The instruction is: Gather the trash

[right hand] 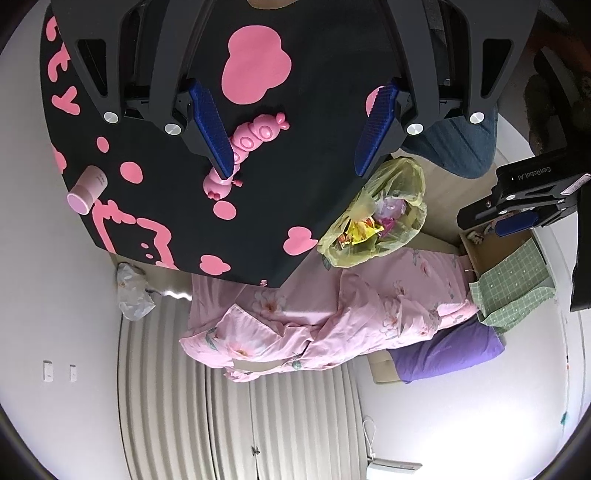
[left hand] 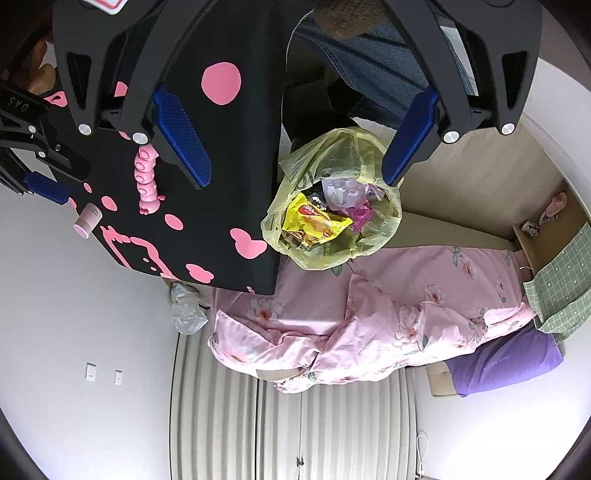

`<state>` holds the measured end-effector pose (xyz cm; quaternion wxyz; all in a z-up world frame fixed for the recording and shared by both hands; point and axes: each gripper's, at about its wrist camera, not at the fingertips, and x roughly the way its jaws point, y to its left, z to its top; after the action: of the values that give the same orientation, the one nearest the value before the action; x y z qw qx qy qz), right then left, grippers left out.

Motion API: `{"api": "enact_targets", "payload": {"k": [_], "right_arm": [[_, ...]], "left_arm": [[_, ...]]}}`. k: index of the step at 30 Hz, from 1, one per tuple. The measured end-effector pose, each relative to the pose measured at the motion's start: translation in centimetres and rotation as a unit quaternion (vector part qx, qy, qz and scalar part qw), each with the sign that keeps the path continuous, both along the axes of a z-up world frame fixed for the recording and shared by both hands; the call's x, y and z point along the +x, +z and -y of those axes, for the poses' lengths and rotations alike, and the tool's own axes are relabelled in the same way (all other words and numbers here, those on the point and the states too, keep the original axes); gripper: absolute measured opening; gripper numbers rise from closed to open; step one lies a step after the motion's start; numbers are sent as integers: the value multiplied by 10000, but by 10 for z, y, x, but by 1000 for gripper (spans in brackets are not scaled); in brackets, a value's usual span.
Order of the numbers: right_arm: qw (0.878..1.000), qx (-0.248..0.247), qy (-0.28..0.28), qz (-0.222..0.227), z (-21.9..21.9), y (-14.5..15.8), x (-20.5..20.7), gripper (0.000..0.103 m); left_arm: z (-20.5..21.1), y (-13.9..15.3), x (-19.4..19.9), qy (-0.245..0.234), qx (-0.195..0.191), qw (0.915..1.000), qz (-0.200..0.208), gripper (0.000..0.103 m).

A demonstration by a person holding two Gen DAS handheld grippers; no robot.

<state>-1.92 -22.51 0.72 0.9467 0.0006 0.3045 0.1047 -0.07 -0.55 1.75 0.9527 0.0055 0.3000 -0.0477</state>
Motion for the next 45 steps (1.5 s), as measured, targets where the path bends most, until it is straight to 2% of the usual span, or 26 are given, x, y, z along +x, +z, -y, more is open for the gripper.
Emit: {"api": "enact_targets", "payload": {"k": [45], "right_arm": [[10000,20,11,-27,-2,-1,0,64]], "left_arm": [[-4,-5,-7,-2,12,10000,-8,89]]}}
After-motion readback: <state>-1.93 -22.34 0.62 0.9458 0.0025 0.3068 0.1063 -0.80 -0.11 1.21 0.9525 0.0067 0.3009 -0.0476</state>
